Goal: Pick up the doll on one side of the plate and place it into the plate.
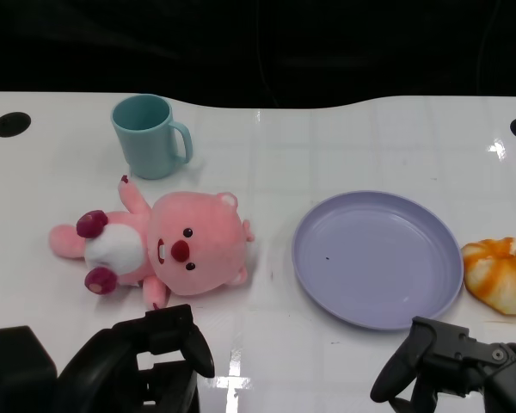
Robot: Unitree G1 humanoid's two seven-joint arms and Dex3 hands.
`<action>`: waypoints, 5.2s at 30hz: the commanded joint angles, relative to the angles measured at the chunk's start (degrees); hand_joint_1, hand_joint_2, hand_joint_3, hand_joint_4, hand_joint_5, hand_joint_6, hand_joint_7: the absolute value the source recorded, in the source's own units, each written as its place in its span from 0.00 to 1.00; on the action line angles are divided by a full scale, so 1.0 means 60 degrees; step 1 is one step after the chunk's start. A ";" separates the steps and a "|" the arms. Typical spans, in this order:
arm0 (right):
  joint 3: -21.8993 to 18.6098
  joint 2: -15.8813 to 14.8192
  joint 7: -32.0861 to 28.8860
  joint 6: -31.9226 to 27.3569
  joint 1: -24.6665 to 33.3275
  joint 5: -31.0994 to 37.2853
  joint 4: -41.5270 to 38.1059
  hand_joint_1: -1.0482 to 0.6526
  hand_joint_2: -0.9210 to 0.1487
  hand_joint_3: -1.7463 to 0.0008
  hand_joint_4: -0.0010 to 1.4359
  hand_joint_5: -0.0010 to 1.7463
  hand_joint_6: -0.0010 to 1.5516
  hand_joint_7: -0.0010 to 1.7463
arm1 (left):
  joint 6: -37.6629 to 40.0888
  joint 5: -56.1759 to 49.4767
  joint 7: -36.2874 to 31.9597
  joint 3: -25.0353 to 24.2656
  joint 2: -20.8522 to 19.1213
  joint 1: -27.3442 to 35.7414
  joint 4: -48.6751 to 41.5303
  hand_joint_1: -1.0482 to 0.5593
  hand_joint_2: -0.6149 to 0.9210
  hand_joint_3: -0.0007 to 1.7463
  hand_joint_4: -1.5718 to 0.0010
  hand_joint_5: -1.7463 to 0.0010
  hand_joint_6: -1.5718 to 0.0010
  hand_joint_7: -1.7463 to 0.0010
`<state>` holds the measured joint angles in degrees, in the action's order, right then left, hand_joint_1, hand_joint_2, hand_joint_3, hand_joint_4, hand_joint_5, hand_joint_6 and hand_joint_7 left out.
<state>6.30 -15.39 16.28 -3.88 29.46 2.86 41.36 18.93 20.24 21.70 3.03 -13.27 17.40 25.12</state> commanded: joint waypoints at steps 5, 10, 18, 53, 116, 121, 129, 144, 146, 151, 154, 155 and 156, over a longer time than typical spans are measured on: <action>-0.0033 -0.0009 -0.0054 -0.0021 -0.0059 -0.0030 0.0038 0.46 0.17 0.59 0.45 0.93 0.37 0.76 | -0.0022 -0.0199 0.0045 -0.0027 -0.0217 -0.0023 -0.0017 0.52 0.66 0.80 0.44 0.00 0.47 0.11; -0.0030 -0.0013 -0.0041 -0.0029 -0.0057 -0.0053 0.0053 0.46 0.17 0.59 0.45 0.93 0.37 0.76 | 0.0005 -0.0238 0.0052 -0.0005 -0.0237 -0.0032 -0.0003 0.53 0.65 0.81 0.43 0.00 0.46 0.12; -0.0019 -0.0001 -0.0038 -0.0024 -0.0054 -0.0086 0.0060 0.46 0.16 0.60 0.44 0.93 0.37 0.76 | 0.0087 -0.0238 0.0037 -0.0021 -0.0245 -0.0038 0.0033 0.53 0.66 0.81 0.43 0.00 0.46 0.12; 0.0103 -0.0013 -0.0044 -0.0169 -0.0319 0.0014 -0.0077 0.47 0.16 0.60 0.44 0.92 0.37 0.76 | -0.1818 -0.1419 -0.0214 -0.0702 -0.0200 -0.0676 0.0325 0.41 0.97 0.16 0.72 0.38 0.69 0.72; 0.0279 -0.0005 -0.0147 -0.0240 -0.0048 0.0001 0.0329 0.46 0.15 0.60 0.45 0.93 0.37 0.76 | -0.2329 -1.1491 -0.0367 0.3266 -0.2710 -0.7607 -0.7132 0.25 1.00 0.00 0.99 0.81 0.83 1.00; 0.0311 0.0001 -0.0168 -0.0254 -0.0006 0.0014 0.0393 0.46 0.16 0.60 0.45 0.93 0.37 0.77 | -0.2345 -1.1530 -0.0398 0.3668 -0.2293 -0.8222 -0.8409 0.24 1.00 0.01 0.97 0.84 0.82 1.00; 0.0333 -0.0010 -0.0216 -0.0266 0.0070 0.0068 0.0500 0.45 0.16 0.60 0.45 0.93 0.37 0.76 | -0.2443 -1.1306 -0.1021 0.4114 -0.1424 -0.9096 -1.0939 0.25 1.00 0.01 0.90 0.91 0.81 1.00; 0.0322 -0.0016 -0.0259 -0.0462 0.0300 0.0000 0.0853 0.46 0.16 0.60 0.45 0.94 0.37 0.77 | -0.3022 -1.0943 -0.2303 0.4917 -0.0376 -0.9689 -1.3957 0.37 1.00 0.05 0.59 0.94 0.50 0.97; 0.0325 -0.0016 -0.0269 -0.0450 0.0295 0.0030 0.0850 0.46 0.17 0.60 0.45 0.93 0.37 0.77 | -0.3227 -1.0986 -0.2713 0.5016 -0.0326 -0.9632 -1.4156 0.40 1.00 0.03 0.45 0.92 0.38 0.95; 0.0322 -0.0001 -0.0280 -0.0470 0.0227 0.0044 0.0786 0.46 0.17 0.59 0.46 0.93 0.38 0.77 | -0.3927 -1.0837 -0.3520 0.5041 -0.0403 -0.9387 -1.4312 0.50 1.00 0.08 0.57 0.07 0.54 0.41; 0.0280 -0.0007 -0.0262 -0.0463 0.0194 -0.0007 0.0749 0.46 0.18 0.59 0.46 0.94 0.38 0.77 | -0.4070 -1.0699 -0.3729 0.4981 -0.0511 -0.9300 -1.4185 0.48 1.00 0.13 0.59 0.04 0.43 0.71; 0.0267 -0.0012 -0.0256 -0.0444 0.0192 -0.0020 0.0727 0.46 0.18 0.58 0.46 0.94 0.38 0.77 | -0.4052 -1.0600 -0.3906 0.4869 -0.0539 -0.9217 -1.4034 0.49 1.00 0.14 0.57 0.02 0.41 0.69; 0.0255 -0.0016 -0.0250 -0.0426 0.0191 -0.0032 0.0705 0.46 0.18 0.58 0.46 0.94 0.38 0.77 | -0.4036 -1.0522 -0.4068 0.4775 -0.0557 -0.9146 -1.3913 0.49 1.00 0.14 0.56 0.01 0.48 0.51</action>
<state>8.57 -15.35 14.94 -6.31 30.72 2.94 45.68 -4.55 -43.47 -3.51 31.01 -16.97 -41.45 -57.63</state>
